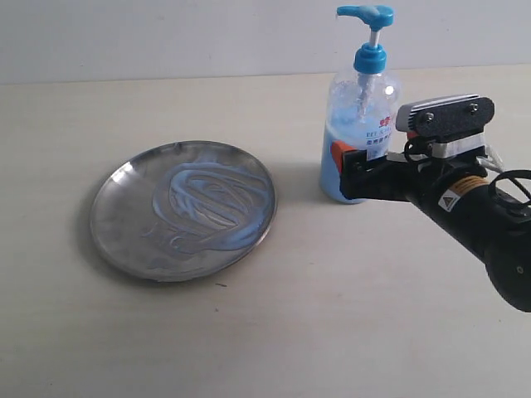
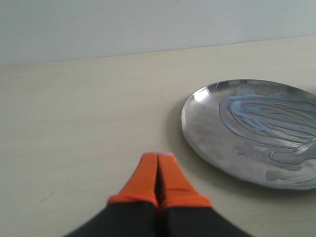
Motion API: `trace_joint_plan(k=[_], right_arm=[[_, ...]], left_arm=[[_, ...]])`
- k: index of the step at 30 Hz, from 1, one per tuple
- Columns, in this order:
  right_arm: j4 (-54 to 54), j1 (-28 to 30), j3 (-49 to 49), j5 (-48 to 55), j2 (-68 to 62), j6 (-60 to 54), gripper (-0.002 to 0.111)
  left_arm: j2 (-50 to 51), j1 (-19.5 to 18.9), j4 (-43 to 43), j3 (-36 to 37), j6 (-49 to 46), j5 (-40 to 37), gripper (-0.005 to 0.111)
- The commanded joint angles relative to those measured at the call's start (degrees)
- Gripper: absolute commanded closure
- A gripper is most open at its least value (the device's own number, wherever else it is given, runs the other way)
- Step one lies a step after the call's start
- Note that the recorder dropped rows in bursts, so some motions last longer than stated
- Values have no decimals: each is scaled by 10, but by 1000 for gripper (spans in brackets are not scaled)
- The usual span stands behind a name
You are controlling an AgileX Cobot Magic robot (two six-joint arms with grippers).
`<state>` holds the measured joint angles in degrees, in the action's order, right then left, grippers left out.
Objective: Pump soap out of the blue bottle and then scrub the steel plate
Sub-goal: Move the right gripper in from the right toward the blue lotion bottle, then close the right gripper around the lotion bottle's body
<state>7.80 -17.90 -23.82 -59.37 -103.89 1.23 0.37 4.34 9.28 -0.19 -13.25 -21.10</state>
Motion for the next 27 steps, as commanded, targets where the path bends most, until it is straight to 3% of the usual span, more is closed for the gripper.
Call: trace_joint_plan(k=[1,27], right_arm=[[15,-1,-22,8,-13,0,3],[27,-1,-108,63,-63,-27,3]], left_arm=[[-4,3,1,2,0,3,107],[-4,3,1,2,0,3,107]])
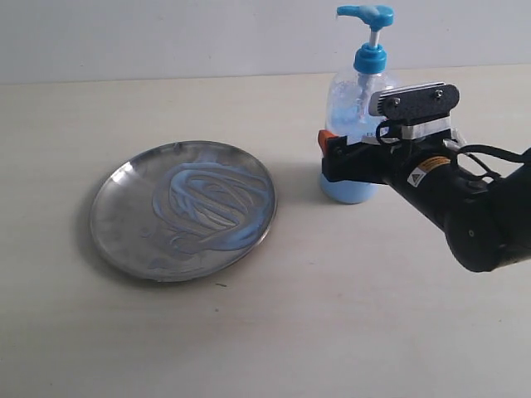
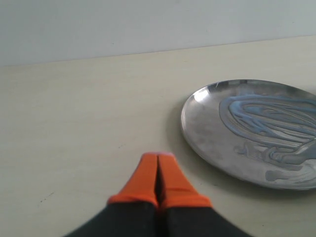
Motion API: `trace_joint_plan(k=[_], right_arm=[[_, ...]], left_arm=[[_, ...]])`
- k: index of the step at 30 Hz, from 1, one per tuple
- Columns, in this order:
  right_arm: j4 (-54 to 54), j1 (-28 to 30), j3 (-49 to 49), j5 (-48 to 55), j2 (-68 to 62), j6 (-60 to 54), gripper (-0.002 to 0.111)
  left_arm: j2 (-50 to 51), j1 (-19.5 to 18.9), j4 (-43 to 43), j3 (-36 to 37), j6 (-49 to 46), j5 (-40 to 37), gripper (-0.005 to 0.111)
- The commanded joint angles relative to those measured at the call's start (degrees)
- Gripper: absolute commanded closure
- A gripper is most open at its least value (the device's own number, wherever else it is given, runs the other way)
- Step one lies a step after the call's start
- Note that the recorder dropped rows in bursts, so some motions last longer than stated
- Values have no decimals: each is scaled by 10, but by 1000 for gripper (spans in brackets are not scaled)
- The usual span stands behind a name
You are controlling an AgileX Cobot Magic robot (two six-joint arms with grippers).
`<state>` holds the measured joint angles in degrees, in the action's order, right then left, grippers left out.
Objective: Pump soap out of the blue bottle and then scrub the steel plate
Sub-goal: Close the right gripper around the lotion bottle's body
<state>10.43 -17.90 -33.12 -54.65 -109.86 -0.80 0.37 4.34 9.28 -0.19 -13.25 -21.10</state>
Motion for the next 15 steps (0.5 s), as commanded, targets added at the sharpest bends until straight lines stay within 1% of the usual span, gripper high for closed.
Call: trace_joint_plan(k=[1,15], right_arm=[[1,-1,-16,16,-5,-6,3],[23,-1,-46,23,-42,-6,3]], left_arm=[[-4,3,1,2,0,3,107],[-4,3,1,2,0,3,107]])
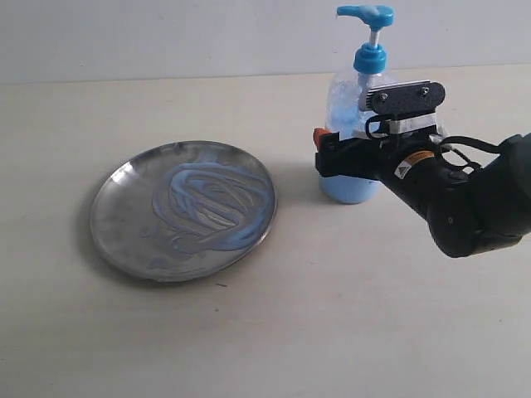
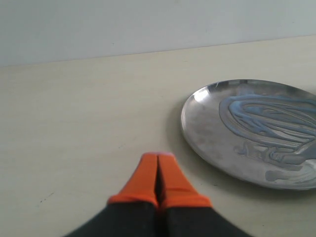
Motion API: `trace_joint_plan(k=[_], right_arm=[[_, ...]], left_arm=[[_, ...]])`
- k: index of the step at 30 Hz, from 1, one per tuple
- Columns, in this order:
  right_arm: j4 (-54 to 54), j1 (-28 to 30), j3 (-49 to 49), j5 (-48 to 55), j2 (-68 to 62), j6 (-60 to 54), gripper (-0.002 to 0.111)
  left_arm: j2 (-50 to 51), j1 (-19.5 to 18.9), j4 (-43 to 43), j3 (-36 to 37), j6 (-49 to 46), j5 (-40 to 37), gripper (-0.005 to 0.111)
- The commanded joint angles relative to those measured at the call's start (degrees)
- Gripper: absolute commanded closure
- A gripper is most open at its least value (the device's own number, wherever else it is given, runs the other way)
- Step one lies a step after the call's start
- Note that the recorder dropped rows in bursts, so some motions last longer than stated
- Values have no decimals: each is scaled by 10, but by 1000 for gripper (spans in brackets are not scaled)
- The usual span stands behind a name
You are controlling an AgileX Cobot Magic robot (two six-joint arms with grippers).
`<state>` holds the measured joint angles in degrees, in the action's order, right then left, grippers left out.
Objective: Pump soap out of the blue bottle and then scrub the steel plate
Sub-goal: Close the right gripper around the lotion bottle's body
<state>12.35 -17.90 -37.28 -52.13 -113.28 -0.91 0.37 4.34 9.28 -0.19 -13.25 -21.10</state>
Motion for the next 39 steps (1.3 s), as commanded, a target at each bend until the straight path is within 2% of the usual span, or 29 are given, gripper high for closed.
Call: trace_joint_plan(k=[1,9,39], right_arm=[[3,-1,-4,-3,-7,-5,3],[6,-1,-31,-11,-7,-16,3],[12,-1,-31,-31,-7,-16,3]], left_arm=[[-4,3,1,2,0,3,107],[-4,3,1,2,0,3,107],[-4,3,1,2,0,3,107]])
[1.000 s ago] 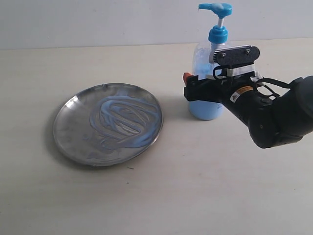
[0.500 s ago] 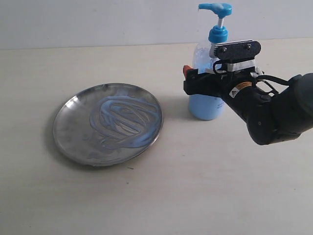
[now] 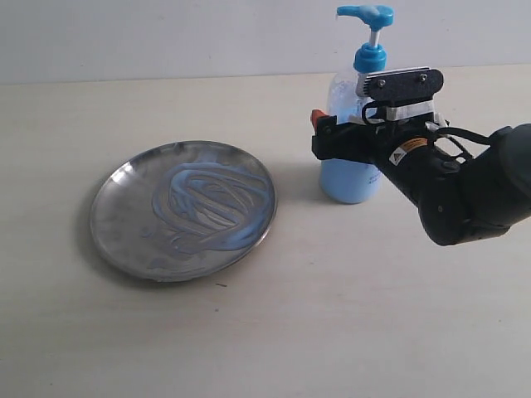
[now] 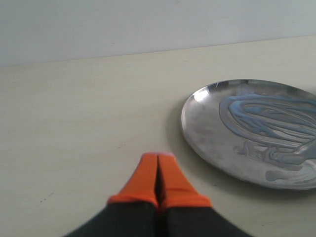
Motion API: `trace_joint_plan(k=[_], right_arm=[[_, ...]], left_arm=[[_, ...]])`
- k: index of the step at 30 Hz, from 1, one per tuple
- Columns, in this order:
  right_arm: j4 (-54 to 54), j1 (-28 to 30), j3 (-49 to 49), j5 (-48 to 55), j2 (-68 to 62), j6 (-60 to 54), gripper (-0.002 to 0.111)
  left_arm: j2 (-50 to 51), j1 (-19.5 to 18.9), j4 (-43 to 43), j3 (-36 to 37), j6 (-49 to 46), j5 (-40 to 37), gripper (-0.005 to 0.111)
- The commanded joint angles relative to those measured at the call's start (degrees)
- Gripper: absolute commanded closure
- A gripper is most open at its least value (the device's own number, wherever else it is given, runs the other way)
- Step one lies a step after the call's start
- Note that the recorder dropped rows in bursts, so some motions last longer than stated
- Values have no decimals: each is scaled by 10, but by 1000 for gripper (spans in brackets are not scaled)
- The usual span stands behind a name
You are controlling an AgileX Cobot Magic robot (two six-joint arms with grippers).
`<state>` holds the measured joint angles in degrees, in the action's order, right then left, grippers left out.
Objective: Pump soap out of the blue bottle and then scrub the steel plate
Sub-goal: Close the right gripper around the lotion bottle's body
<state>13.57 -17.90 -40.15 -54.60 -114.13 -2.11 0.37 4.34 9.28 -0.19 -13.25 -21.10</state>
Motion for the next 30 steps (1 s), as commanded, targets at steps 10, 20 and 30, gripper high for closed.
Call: trace_joint_plan(k=[10,20,30], right_arm=[[11,-1,-3,20,1,-3,3],[11,-1,-3,39,1,-3,3],[15,-1,-3,40,1,-3,9]], left_arm=[[-4,3,1,2,0,3,107],[-4,3,1,2,0,3,107],[-4,3,1,2,0,3,107]])
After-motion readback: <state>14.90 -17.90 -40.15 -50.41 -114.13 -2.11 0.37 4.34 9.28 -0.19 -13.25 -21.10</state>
